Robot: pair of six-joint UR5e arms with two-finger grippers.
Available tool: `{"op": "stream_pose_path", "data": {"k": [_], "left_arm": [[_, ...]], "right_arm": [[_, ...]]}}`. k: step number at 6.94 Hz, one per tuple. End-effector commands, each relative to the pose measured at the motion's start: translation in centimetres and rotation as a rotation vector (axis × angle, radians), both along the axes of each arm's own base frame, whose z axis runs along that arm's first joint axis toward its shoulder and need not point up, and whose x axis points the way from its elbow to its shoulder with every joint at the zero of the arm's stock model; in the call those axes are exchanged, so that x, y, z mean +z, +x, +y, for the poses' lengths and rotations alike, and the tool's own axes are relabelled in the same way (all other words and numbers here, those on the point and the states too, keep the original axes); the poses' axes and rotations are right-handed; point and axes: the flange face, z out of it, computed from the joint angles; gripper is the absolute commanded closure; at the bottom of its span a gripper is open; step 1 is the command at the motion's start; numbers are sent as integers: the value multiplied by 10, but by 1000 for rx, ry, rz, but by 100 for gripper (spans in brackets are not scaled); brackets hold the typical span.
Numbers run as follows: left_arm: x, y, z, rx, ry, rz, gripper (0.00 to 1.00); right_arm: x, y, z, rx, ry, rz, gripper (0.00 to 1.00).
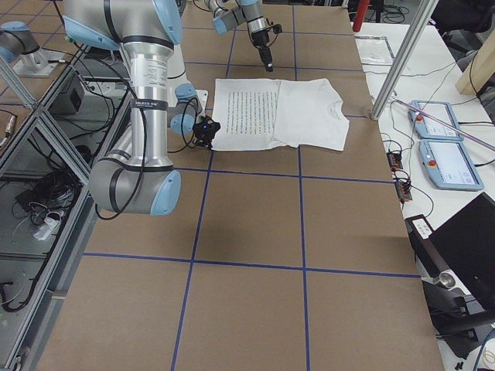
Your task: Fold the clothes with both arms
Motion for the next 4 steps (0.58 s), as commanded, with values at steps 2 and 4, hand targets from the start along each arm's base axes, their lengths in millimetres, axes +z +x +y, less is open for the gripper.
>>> {"op": "stream_pose_path", "data": {"k": [2, 4], "left_arm": [[41, 17, 94, 108, -203, -125, 35], [74, -4, 155, 152, -260, -191, 35]], "right_arm": [[-17, 9, 2, -14, -16, -35, 100], [-20, 11, 2, -26, -29, -43, 100]]}}
